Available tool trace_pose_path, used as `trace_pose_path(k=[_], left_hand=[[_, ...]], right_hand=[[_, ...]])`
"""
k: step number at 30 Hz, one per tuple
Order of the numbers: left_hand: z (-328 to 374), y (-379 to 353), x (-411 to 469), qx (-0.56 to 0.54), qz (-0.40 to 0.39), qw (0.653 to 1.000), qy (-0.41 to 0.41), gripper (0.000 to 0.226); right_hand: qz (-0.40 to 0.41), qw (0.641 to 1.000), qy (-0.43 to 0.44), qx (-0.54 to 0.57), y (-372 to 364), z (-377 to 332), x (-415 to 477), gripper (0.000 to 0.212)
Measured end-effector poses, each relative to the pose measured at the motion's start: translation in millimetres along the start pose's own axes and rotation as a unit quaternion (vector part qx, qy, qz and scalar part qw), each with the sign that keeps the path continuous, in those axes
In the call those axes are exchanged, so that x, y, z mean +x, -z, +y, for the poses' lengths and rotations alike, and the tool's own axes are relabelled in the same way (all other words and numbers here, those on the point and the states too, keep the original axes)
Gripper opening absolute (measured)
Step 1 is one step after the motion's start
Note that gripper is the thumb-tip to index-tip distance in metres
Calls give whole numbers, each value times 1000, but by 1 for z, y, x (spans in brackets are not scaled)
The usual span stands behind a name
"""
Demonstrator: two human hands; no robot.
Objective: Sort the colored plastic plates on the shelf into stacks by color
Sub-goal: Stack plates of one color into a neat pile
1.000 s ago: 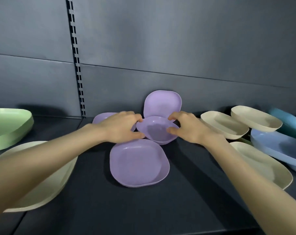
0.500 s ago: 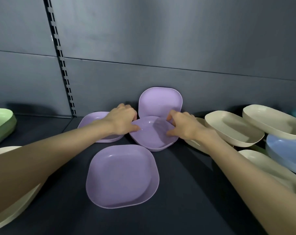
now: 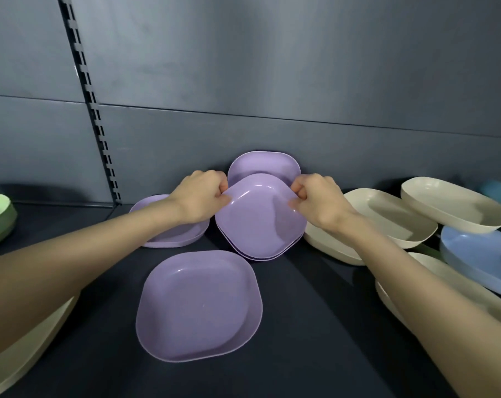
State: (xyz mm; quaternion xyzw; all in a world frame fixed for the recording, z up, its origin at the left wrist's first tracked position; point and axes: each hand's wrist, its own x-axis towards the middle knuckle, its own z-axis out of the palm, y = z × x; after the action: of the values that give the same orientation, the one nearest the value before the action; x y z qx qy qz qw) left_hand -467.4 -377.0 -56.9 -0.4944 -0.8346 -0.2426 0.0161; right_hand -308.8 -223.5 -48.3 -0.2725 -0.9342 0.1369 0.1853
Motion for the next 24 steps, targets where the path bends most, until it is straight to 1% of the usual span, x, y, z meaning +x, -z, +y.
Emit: trace_pose_path(k=[4,7,11,13,15,17,20,22,24], left_hand=[[10,11,-9,-78,46,996,-28,11],[25,22,-21,-173,74,982,-5,16],[40,38,-52,-344,49,937,31,18],[39,45,-70,-395,42,917,50,17],[33,53,-88,-411,51,908,62,23],[21,62,-104,-407,66,908,71,32],[-3,82,-131,-388,90,913,87,34],[-20,95,-149,-385,111,911,92,32],[-38,110,-169,-378,137,910,98,29]], right_hand=[[67,997,9,34,14,-4,-9,10],[117,990,28,72,26,-12,-18,9],[154,980,55,116,30,-27,-34,10],[154,975,59,146,28,-35,-39,8],[150,970,64,178,24,-47,-44,9],[153,965,73,198,21,-63,-49,11],[148,955,87,243,15,-92,-56,13],[116,937,82,319,8,-115,-60,15],[74,915,78,389,-1,-142,-65,26]])
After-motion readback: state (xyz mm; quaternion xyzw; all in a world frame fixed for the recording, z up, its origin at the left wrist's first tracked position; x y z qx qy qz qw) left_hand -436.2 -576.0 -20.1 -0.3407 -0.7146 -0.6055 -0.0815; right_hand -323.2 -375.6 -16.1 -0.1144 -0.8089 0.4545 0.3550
